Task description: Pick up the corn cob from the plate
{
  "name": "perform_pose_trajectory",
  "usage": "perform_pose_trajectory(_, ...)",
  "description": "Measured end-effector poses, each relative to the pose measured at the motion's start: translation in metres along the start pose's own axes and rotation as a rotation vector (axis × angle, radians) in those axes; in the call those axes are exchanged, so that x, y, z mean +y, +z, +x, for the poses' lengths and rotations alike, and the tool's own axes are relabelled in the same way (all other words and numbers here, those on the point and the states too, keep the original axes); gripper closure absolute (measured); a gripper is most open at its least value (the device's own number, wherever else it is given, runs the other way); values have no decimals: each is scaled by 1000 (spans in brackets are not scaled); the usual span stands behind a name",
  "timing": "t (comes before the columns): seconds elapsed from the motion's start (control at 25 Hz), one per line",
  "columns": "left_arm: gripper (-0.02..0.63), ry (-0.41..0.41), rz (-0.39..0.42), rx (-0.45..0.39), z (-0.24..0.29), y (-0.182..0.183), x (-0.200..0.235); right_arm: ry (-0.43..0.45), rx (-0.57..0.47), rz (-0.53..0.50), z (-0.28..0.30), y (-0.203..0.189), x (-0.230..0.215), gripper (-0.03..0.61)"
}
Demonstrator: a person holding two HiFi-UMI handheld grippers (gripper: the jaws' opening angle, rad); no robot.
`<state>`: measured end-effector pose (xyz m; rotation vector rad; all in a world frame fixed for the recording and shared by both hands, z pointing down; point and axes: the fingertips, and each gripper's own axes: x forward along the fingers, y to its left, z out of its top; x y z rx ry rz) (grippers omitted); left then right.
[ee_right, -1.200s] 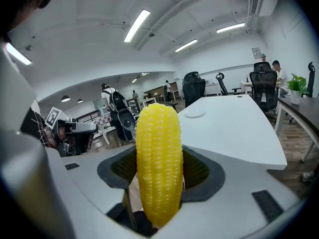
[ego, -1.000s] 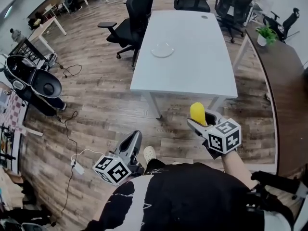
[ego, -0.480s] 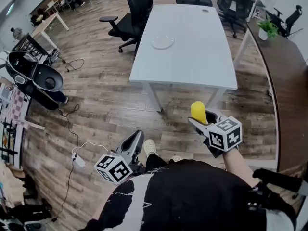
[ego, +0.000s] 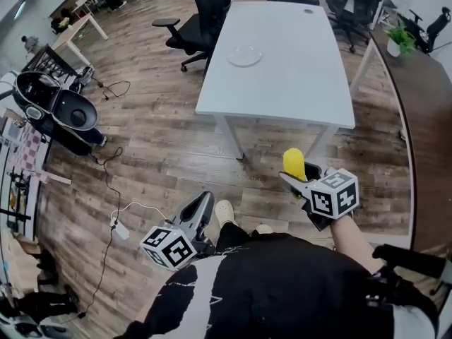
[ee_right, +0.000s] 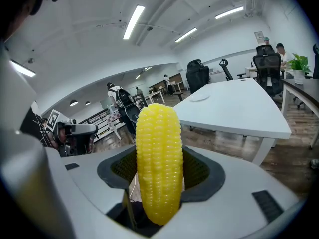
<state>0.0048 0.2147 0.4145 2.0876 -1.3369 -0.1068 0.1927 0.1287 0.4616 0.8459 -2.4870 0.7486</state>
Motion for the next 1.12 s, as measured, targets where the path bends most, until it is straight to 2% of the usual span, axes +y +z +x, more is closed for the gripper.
perform_pose_trajectory(0.4, 601, 5, 6, 31, -2, -2, 5, 16, 47, 6, 8, -8, 2, 322)
perform_pose_trajectory(1.12, 601, 13, 1, 31, -1, -4, 8, -12, 47, -9, 8, -7, -7, 322)
